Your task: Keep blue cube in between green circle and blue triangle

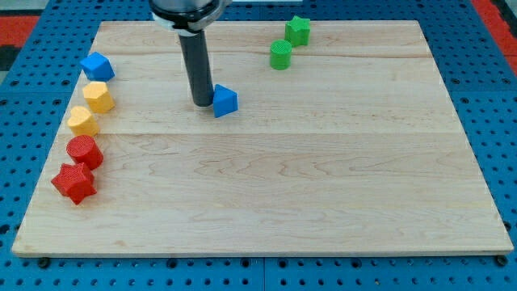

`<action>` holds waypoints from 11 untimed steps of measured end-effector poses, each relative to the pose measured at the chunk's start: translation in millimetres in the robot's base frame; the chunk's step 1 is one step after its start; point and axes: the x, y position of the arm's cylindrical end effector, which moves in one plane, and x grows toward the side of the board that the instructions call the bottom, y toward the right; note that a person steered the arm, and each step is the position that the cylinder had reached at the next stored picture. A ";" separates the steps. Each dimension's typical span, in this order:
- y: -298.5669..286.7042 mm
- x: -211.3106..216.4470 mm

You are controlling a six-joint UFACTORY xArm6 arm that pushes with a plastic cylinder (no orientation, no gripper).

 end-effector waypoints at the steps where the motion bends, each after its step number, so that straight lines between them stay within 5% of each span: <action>1: 7.6 0.6; 3: 65.1 0.6; 5: -2.5 -116.5; 6: -106.6 -140.3; 7: -224.1 -141.2; 11: -196.1 -60.2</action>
